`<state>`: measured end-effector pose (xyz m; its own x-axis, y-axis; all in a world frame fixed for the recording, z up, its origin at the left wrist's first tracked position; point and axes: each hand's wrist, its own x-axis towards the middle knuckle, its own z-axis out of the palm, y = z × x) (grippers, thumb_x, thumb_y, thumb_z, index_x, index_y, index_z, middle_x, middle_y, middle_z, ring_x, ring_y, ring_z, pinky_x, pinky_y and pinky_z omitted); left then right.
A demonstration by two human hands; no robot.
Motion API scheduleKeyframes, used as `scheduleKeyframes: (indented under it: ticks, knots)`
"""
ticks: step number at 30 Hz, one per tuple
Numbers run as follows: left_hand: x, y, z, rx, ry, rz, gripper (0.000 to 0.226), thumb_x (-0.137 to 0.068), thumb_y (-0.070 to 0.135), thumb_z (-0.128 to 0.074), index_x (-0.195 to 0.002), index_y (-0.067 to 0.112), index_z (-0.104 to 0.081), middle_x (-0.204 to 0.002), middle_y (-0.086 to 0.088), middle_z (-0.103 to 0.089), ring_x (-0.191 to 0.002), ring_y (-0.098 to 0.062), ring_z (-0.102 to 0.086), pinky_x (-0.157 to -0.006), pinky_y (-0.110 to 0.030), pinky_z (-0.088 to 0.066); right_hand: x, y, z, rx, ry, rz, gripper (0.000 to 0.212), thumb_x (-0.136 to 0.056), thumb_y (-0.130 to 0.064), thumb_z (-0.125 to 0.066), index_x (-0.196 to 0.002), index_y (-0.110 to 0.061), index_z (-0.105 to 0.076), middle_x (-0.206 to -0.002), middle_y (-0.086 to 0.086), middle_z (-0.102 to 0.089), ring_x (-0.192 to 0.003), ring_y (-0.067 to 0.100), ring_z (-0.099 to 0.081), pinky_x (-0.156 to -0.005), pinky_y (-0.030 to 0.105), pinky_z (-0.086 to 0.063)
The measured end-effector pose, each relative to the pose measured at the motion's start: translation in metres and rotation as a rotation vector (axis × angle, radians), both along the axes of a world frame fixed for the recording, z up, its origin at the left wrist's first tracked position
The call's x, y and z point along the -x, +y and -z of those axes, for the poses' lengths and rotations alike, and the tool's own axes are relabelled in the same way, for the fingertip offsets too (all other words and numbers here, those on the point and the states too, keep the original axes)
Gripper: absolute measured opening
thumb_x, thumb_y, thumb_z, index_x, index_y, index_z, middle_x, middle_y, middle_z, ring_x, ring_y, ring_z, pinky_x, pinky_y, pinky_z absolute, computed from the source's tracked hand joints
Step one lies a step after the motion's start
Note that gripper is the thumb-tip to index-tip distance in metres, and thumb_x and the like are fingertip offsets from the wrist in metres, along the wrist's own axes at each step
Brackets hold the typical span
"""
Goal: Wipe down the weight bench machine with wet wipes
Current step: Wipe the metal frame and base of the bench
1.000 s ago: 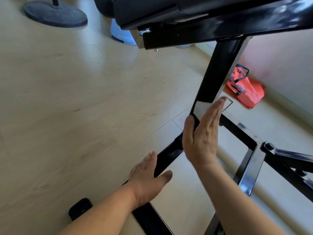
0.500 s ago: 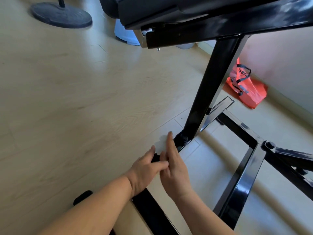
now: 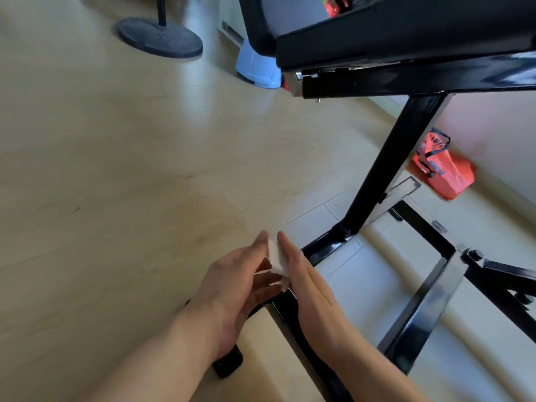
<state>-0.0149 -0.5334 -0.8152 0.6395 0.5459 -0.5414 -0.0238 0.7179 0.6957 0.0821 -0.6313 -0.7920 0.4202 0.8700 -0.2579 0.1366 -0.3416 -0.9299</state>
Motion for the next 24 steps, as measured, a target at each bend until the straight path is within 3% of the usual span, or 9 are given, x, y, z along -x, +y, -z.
scheduleKeyframes:
  ticks: [3, 6, 8, 10, 12, 14, 16, 19, 24]
  knots:
    - [0.012, -0.019, -0.005, 0.067, -0.061, 0.044, 0.045, -0.090, 0.045, -0.070, -0.113, 0.006, -0.077, -0.110, -0.017, -0.076, -0.102, -0.029, -0.075, -0.093, -0.041, -0.057, 0.006, -0.018, -0.015, 0.163, -0.129, -0.089, 0.057, -0.103, -0.058, -0.029, -0.156, -0.055, -0.007, -0.133, -0.046, -0.048, -0.128, -0.018, -0.046, -0.092, -0.001, -0.032]
    - [0.014, -0.040, -0.009, 0.156, -0.113, 0.199, 0.044, -0.093, 0.042, -0.069, -0.116, 0.005, -0.076, -0.117, -0.021, -0.074, -0.108, -0.025, -0.074, -0.093, -0.036, -0.058, 0.010, -0.045, -0.023, 0.339, -0.315, -0.273, 0.086, -0.102, -0.065, -0.039, -0.149, -0.054, 0.032, -0.163, -0.030, -0.013, -0.147, -0.008, -0.021, -0.116, 0.018, -0.023]
    - [0.012, -0.054, -0.012, 0.213, -0.135, 0.283, 0.063, -0.088, 0.043, -0.074, -0.131, -0.002, -0.065, -0.133, -0.028, -0.064, -0.120, -0.029, -0.068, -0.103, -0.037, -0.056, 0.009, -0.064, -0.021, 0.359, -0.329, -0.319, 0.108, -0.090, -0.056, -0.052, -0.145, -0.049, 0.041, -0.169, -0.020, 0.012, -0.154, -0.007, 0.002, -0.126, 0.026, -0.014]
    - [0.010, -0.072, -0.012, 0.258, -0.152, 0.304, 0.060, -0.089, 0.038, -0.074, -0.133, -0.002, -0.063, -0.134, -0.026, -0.064, -0.123, -0.031, -0.066, -0.107, -0.039, -0.053, 0.009, -0.081, -0.023, 0.388, -0.321, -0.324, 0.118, -0.079, -0.045, -0.057, -0.141, -0.049, 0.043, -0.168, -0.016, 0.022, -0.151, -0.010, 0.013, -0.126, 0.021, -0.011]
    - [0.009, -0.088, -0.013, 0.275, -0.131, 0.245, 0.034, -0.096, 0.018, -0.068, -0.125, 0.001, -0.069, -0.126, -0.022, -0.070, -0.113, -0.029, -0.071, -0.098, -0.035, -0.058, 0.006, -0.096, -0.030, 0.332, -0.223, -0.245, 0.121, -0.074, -0.032, -0.060, -0.145, -0.052, 0.036, -0.169, -0.018, 0.013, -0.145, -0.020, 0.010, -0.118, 0.010, -0.015]
    - [0.007, -0.100, -0.012, 0.265, -0.065, 0.171, 0.024, -0.095, 0.001, -0.065, -0.118, -0.001, -0.071, -0.116, -0.021, -0.074, -0.093, -0.025, -0.075, -0.081, -0.029, -0.063, -0.002, -0.115, -0.032, 0.263, -0.119, -0.072, 0.120, -0.072, -0.031, -0.063, -0.155, -0.053, 0.020, -0.169, -0.024, -0.001, -0.149, -0.015, -0.004, -0.122, 0.021, -0.023]
    - [0.009, -0.107, -0.010, 0.190, 0.043, 0.135, 0.022, -0.093, -0.004, -0.067, -0.114, 0.000, -0.072, -0.106, -0.019, -0.076, -0.083, -0.022, -0.073, -0.074, -0.028, -0.064, -0.010, -0.138, -0.025, 0.313, -0.330, 0.035, 0.097, -0.081, -0.039, -0.059, -0.162, -0.050, -0.005, -0.168, -0.026, -0.015, -0.152, -0.006, -0.019, -0.124, 0.036, -0.028]
    - [0.013, -0.113, 0.004, 0.069, 0.261, 0.127, 0.026, -0.090, -0.002, -0.070, -0.116, 0.005, -0.069, -0.103, -0.014, -0.074, -0.080, -0.022, -0.068, -0.067, -0.032, -0.063, -0.018, -0.163, 0.002, 0.628, -0.768, -0.030, 0.057, -0.104, -0.040, -0.045, -0.159, -0.033, -0.033, -0.166, -0.018, -0.030, -0.150, 0.010, -0.035, -0.119, 0.040, -0.036]
    - [0.017, -0.120, 0.027, -0.178, 0.456, 0.275, 0.021, -0.092, 0.011, -0.064, -0.111, 0.009, -0.070, -0.110, -0.010, -0.066, -0.086, -0.024, -0.067, -0.058, -0.025, -0.057, -0.013, -0.174, 0.059, 0.537, -0.722, -0.041, 0.038, -0.102, -0.043, -0.046, -0.137, -0.034, -0.058, -0.132, -0.016, -0.062, -0.116, 0.015, -0.061, -0.092, 0.035, -0.052]
